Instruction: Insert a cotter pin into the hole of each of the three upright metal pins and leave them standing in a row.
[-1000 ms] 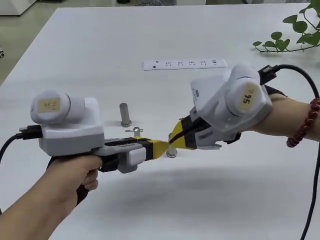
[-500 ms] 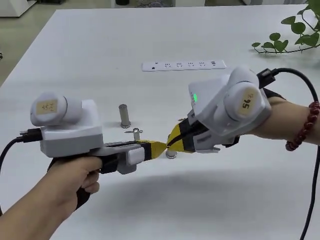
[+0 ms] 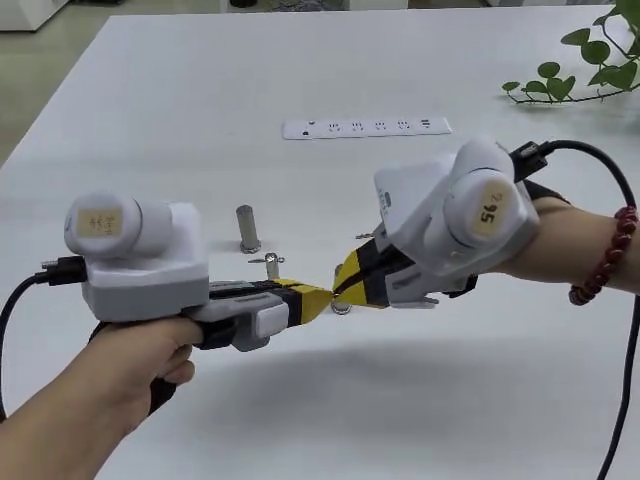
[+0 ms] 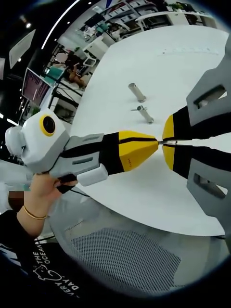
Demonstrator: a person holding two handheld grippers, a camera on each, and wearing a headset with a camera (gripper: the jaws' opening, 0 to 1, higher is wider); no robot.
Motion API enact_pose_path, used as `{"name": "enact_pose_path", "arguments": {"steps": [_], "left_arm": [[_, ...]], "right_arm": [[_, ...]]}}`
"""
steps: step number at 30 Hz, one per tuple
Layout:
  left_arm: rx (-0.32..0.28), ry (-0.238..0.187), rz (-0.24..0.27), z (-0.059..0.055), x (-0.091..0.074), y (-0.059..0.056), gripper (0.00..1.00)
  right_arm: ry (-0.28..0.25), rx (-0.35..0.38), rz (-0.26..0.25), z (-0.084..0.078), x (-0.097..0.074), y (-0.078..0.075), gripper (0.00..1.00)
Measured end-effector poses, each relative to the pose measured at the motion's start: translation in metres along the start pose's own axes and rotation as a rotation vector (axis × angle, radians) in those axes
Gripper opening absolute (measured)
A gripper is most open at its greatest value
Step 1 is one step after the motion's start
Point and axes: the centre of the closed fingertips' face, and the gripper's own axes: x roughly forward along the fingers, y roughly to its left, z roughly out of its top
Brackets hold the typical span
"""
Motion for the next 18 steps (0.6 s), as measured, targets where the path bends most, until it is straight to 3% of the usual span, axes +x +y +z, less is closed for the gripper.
{"name": "enact_pose_path", "arguments": {"steps": [9, 18], "left_arm": [[0.066, -0.005, -0.006, 0.0017, -0.0007, -0.0015, 0.00], [0.153, -0.010, -0.011, 0.0015, -0.0060, 0.0036, 0.00]], "right_arm": [[-0.028, 0.085, 0.004, 0.0003, 0.0012, -0.0012, 0.00], [-0.108, 0.314, 0.038, 0.0001, 0.0004, 0.0009, 0.05]]}}
